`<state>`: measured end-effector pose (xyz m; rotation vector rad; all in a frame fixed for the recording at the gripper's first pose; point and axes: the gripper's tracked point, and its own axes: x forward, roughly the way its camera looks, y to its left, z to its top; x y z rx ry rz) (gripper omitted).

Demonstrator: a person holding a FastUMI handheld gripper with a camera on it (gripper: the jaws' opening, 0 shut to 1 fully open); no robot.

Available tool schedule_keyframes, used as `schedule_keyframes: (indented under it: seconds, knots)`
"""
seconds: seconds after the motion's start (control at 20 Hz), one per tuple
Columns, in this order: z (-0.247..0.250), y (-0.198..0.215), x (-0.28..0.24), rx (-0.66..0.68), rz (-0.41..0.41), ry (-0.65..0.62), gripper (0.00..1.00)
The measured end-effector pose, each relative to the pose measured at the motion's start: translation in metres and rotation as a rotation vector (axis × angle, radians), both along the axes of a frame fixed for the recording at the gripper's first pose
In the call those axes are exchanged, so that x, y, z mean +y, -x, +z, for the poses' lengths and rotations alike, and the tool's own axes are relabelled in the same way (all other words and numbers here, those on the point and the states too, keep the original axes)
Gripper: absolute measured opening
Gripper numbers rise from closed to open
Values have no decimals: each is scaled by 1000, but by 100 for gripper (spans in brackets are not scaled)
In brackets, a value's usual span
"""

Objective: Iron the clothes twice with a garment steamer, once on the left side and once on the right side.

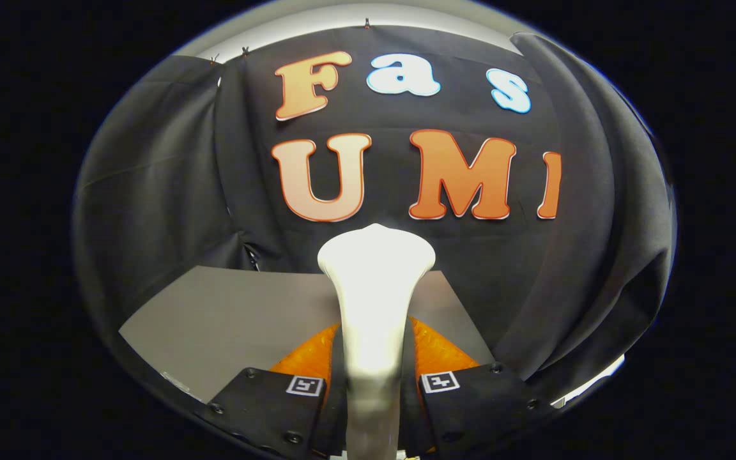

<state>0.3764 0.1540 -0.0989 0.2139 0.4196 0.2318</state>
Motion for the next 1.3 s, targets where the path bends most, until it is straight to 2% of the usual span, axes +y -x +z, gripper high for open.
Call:
schedule_keyframes:
  seconds: [0.3,0.8,1.05,1.3]
  knots:
    - [24,46,0,-75,64,-33,42]
    - [95,156,-34,-204,181,-49,41]
    - [130,207,-91,-254,179,-89,41]
    - [146,239,-184,-301,107,-79,41]
